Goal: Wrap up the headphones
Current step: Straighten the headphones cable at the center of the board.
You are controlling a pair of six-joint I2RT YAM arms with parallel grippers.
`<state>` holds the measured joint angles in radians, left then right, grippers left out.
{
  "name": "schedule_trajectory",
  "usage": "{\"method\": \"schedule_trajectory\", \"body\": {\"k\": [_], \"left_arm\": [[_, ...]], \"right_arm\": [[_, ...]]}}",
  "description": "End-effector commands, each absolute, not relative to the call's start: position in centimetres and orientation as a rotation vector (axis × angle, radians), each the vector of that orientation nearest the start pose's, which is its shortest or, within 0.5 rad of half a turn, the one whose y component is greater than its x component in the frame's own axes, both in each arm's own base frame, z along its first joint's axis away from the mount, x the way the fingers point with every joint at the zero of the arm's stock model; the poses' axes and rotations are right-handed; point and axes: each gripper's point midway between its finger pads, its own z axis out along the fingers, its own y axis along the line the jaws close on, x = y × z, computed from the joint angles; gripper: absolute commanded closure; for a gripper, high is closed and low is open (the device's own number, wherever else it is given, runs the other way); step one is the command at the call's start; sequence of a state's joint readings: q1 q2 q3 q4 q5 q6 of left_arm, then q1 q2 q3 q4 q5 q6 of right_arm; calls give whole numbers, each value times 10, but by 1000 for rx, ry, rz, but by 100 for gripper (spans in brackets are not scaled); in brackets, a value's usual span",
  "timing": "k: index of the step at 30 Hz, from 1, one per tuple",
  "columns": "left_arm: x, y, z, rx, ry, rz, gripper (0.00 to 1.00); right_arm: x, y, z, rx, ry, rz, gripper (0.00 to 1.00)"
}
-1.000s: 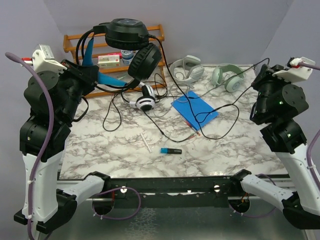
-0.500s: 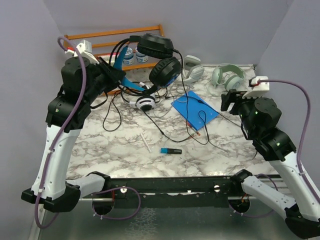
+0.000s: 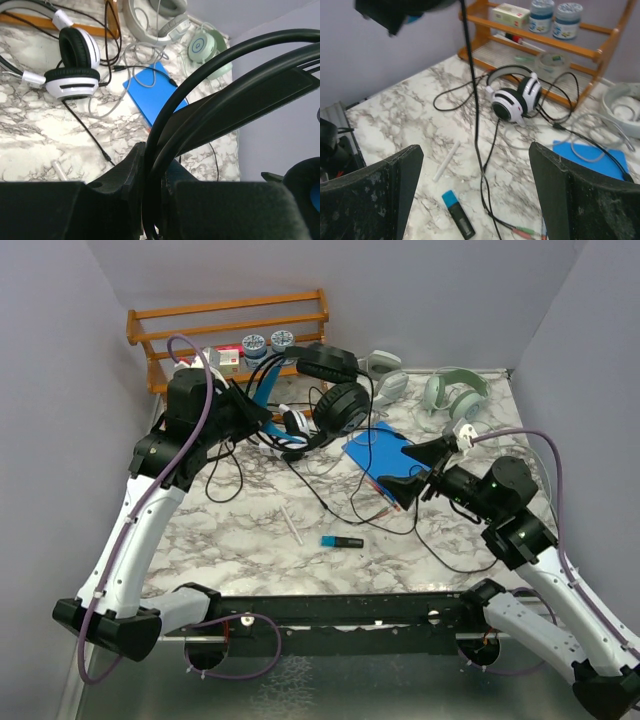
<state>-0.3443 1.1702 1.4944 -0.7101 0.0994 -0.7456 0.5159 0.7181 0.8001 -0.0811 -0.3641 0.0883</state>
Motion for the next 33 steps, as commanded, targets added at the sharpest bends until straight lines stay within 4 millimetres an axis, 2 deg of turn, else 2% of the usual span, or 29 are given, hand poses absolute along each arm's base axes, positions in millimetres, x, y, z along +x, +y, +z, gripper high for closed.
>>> {"method": "schedule_trajectory", "body": {"k": [1, 6, 9, 10, 11, 12, 13, 14, 15, 19, 23, 25, 26, 28, 30, 31, 33], "left_arm": [[309, -180, 388, -275, 1959, -948, 100], [308, -199, 392, -234, 1982, -1069, 100], [306, -208, 401, -219, 1978, -1142, 100], [305, -210, 404, -213, 1973, -1166, 100], [304, -213, 408, -209, 1967, -1192, 100], [302, -216, 413, -199, 1958, -1227, 100], [301, -220, 417, -192, 1946, -1264, 100], [298, -223, 422, -188, 1935, -1309, 100], [297, -226, 426, -185, 1924, -1352, 100], [289, -239, 440, -164, 1881, -1535, 100], [290, -240, 439, -181, 1877, -1551, 100], [289, -239, 436, -190, 1880, -1547, 100], [288, -239, 435, -196, 1884, -1551, 100], [286, -239, 434, -203, 1887, -1562, 100], [285, -238, 435, -208, 1885, -1563, 100], [284, -238, 435, -214, 1884, -1560, 100], [283, -237, 436, -224, 1884, -1563, 100]], "right_arm": [[214, 228, 340, -742, 1331, 883, 4], [223, 236, 308, -707, 1314, 924, 4], [230, 240, 290, -693, 1339, 938, 8], [232, 242, 285, -697, 1347, 947, 12], [233, 244, 278, -701, 1358, 955, 20], [234, 246, 273, -704, 1367, 963, 29], [235, 248, 268, -706, 1377, 970, 43], [237, 249, 262, -701, 1386, 976, 51], [236, 250, 259, -700, 1384, 982, 53], [237, 252, 252, -689, 1378, 1010, 52], [242, 257, 256, -686, 1351, 1023, 30], [247, 259, 259, -697, 1336, 1013, 30], [250, 261, 260, -708, 1331, 1005, 44], [256, 265, 262, -718, 1327, 1000, 79], [258, 270, 262, -724, 1331, 1026, 95], [258, 272, 260, -721, 1340, 1047, 99], [264, 274, 251, -659, 1400, 1080, 99]]}}
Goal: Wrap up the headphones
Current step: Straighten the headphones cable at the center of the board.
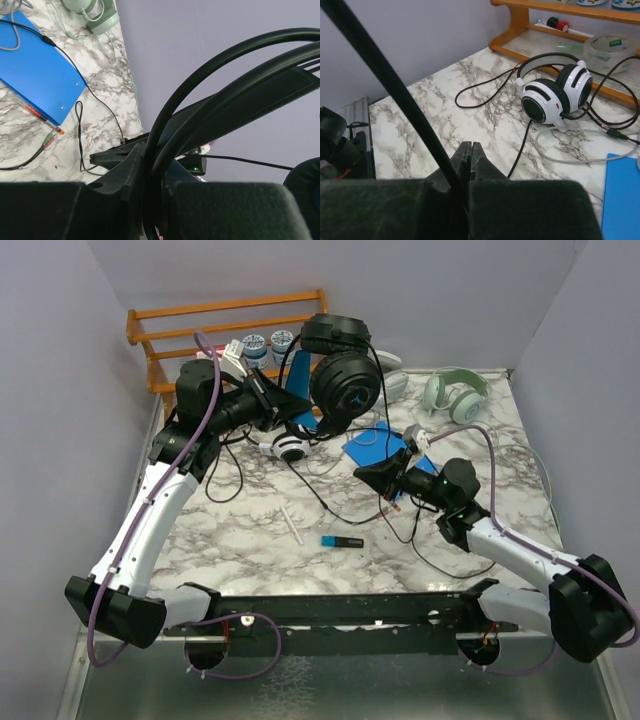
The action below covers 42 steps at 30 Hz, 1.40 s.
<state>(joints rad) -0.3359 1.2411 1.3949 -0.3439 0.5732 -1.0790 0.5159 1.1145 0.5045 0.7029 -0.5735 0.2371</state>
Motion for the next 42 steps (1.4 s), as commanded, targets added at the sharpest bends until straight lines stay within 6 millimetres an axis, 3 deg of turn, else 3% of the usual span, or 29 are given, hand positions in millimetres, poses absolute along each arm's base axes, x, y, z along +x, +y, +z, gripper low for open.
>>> {"method": "schedule_trajectory", "body": {"k": [1, 5, 9, 12, 16, 22, 26, 31, 36, 42], "left_arm": [[283, -237, 435, -227, 1886, -1569, 100], [281, -238, 425, -230, 1906, -1567, 100], [284, -251, 409, -286, 1933, -1587, 100], [283, -269, 409, -275, 1929, -1642, 100], [288, -281, 415, -258, 1918, -1662, 100], [320, -272, 409, -396, 1862, -1527, 100], [350, -250, 401, -482, 1853, -1274, 100], [377, -183, 396, -664, 1730, -856, 100], [394, -121, 409, -723, 1604, -455, 100], [402, -89, 405, -637, 1649, -4, 100]], "right_arm": [[271, 274, 244, -602, 1451, 1095, 99], [305, 275, 228, -446, 1623, 1057, 99], [328, 300, 208, -535, 1777, 1079, 99], [316, 322, 193, -626, 1807, 1202, 99], [298, 336, 173, -648, 1847, 1227, 99], [255, 359, 150, -753, 1920, 1211, 99], [213, 372, 153, -816, 1959, 1256, 99], [182, 358, 182, -788, 1942, 1261, 99], [170, 342, 208, -806, 1950, 1234, 99], [173, 323, 247, -833, 1947, 1106, 99]]}}
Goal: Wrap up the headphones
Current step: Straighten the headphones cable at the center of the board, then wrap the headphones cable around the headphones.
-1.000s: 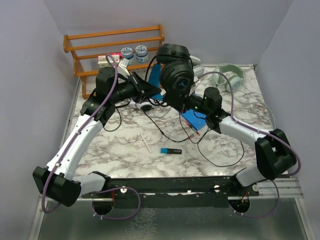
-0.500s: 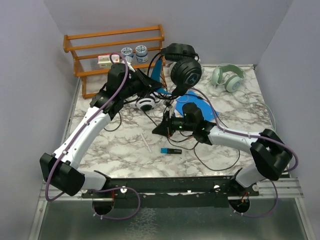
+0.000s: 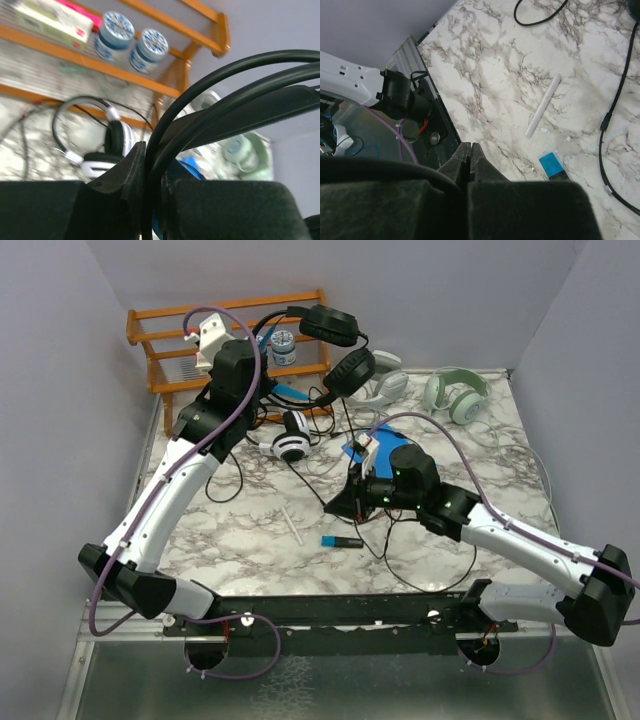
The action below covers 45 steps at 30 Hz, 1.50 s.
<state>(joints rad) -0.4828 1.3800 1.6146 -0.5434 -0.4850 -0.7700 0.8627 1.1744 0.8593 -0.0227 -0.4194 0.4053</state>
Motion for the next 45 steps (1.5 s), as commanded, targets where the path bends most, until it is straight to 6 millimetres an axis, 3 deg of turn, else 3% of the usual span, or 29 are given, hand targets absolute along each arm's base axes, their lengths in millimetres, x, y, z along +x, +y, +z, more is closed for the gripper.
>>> {"method": "schedule_trajectory", "body": {"k": [1, 10, 12, 15, 20, 23, 27, 31, 38, 45], "left_arm": [[402, -87, 406, -616, 1650, 49, 100], [384, -84, 410, -408, 1667, 476, 100], [382, -84, 408, -397, 1674, 483, 100], [376, -77, 411, -454, 1647, 468, 100], [372, -62, 432, -596, 1575, 309, 100], [371, -52, 445, -704, 1513, 206, 100], [378, -52, 449, -826, 1471, -46, 100], [388, -70, 442, -896, 1493, -303, 100], [401, -91, 418, -910, 1588, -374, 100], [405, -135, 384, -925, 1758, -570, 100]], "right_arm": [[175, 321, 254, -841, 1950, 1079, 99], [200, 320, 295, -962, 1957, 870, 96], [202, 317, 282, -998, 2029, 814, 94], [196, 314, 249, -1059, 2161, 789, 95], [159, 324, 202, -1069, 2259, 1034, 99], [138, 332, 194, -1043, 2258, 1189, 99], [132, 334, 187, -1012, 2271, 1206, 99], [139, 331, 185, -977, 2277, 1135, 99], [137, 332, 194, -1096, 2265, 924, 99], [151, 354, 201, -1122, 2231, 826, 99]]}}
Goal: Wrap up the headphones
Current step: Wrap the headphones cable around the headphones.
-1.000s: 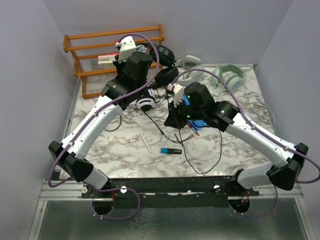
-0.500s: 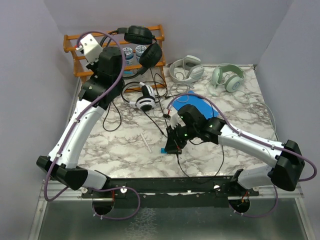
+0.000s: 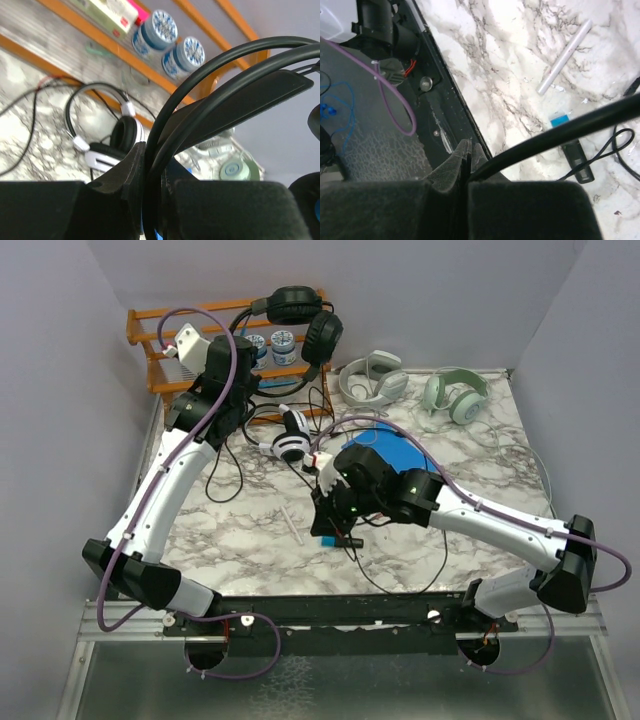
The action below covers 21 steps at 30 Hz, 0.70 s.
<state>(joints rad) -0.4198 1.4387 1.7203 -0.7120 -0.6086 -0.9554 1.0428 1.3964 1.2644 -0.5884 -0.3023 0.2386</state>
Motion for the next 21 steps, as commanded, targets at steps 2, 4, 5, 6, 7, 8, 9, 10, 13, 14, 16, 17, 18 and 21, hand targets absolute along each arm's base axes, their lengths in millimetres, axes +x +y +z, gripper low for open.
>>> {"method": "schedule_trajectory", "body": {"k": [2, 4, 5, 6, 7, 8, 9, 10, 13, 14, 16, 17, 18, 21], "left_arm": [[401, -143, 379, -926, 1787, -619, 100], [398, -148, 377, -924, 1805, -653, 100], [397, -149, 377, -922, 1810, -659, 100], [397, -150, 376, -923, 1813, -660, 100], [396, -149, 374, -925, 1816, -659, 100], [395, -149, 371, -930, 1821, -656, 100], [395, -150, 368, -933, 1827, -657, 100], [394, -150, 365, -938, 1833, -661, 100], [397, -154, 354, -953, 1860, -658, 100], [399, -155, 349, -960, 1870, -652, 100], [402, -156, 339, -972, 1890, -630, 100], [404, -156, 334, -979, 1901, -613, 100], [406, -156, 329, -985, 1908, -601, 100], [410, -156, 316, -988, 1938, -564, 100]], "right_arm": [[159, 356, 199, -1115, 2226, 787, 99], [165, 358, 193, -1118, 2217, 755, 99], [168, 359, 189, -1122, 2219, 739, 99], [168, 360, 185, -1134, 2223, 730, 99], [169, 362, 181, -1146, 2226, 728, 99], [167, 364, 178, -1165, 2227, 732, 99], [165, 367, 177, -1182, 2220, 736, 99], [162, 371, 177, -1202, 2213, 746, 99], [147, 387, 188, -1268, 2158, 798, 99], [140, 393, 195, -1295, 2132, 822, 99], [127, 404, 211, -1343, 2073, 862, 99], [121, 408, 219, -1363, 2045, 881, 99], [114, 413, 228, -1383, 2016, 905, 99], [95, 418, 259, -1438, 1910, 1002, 99]]}}
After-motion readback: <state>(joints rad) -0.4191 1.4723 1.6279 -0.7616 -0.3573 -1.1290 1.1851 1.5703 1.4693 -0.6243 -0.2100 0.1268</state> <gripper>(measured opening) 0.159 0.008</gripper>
